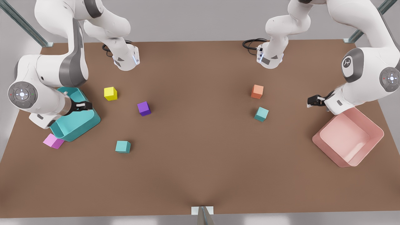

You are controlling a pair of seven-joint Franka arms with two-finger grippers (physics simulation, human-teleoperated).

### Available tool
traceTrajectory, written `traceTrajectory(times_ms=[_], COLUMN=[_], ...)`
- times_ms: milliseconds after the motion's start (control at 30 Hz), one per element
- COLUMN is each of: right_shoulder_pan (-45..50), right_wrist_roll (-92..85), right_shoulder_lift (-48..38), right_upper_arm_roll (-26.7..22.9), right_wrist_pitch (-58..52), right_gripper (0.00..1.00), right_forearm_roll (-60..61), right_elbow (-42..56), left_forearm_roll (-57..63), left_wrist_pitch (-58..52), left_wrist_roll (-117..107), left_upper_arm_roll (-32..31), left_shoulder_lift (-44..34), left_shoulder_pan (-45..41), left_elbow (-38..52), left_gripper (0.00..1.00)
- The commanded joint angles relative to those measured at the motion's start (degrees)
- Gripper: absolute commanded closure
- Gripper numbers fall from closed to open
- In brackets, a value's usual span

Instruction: Stack the two blue cubes on top of each other

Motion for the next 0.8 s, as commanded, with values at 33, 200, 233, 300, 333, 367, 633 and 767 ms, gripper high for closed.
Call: traceTrajectory(times_ms=[33, 200, 233, 300, 333, 367, 633, 767], right_shoulder_pan=[0.2, 0.3, 0.3, 0.1, 0.1, -0.1, 0.4, 0.3], right_wrist_roll=[-3.5, 1.2, 2.4, 3.8, 4.6, 4.7, 13.5, 14.3], right_shoulder_lift=[0.5, 15.2, 16.0, 16.4, 16.4, 16.2, 15.1, 16.4], right_upper_arm_roll=[0.0, 0.0, 0.0, -0.1, -0.1, -0.1, 0.1, 0.2], right_wrist_pitch=[3.3, 17.5, 20.9, 23.7, 24.8, 29.8, 52.3, 52.4], right_gripper=[0.0, 0.0, 0.0, 0.0, 0.0, 0.0, 0.0, 0.0], right_forearm_roll=[0.1, 1.8, 1.5, 1.4, 1.5, 1.7, 2.0, 2.5], right_elbow=[0.2, -0.4, -0.9, -1.0, -1.8, -4.8, -18.4, -18.3], left_forearm_roll=[0.0, 0.1, 0.1, 0.1, 0.1, 0.1, 0.4, 2.6], left_wrist_pitch=[2.3, 1.6, 1.6, 1.6, 1.6, 1.6, 2.0, 3.3], left_wrist_roll=[6.2, 6.1, 6.1, 6.1, 6.1, 6.1, 6.0, 6.0], left_upper_arm_roll=[-0.1, -0.2, -0.2, -0.2, -0.2, -0.2, 0.0, 0.1], left_shoulder_lift=[-0.2, -0.5, -0.5, -0.5, -0.4, -0.4, 0.9, 2.1], left_shoulder_pan=[0.0, 0.0, 0.0, 0.0, 0.0, 0.0, 0.6, 3.6], left_elbow=[0.1, 0.1, 0.1, 0.1, 0.1, 0.1, 0.1, 0.3], left_gripper=[0.0, 0.0, 0.0, 0.0, 0.0, 0.0, 0.0, 0.0])
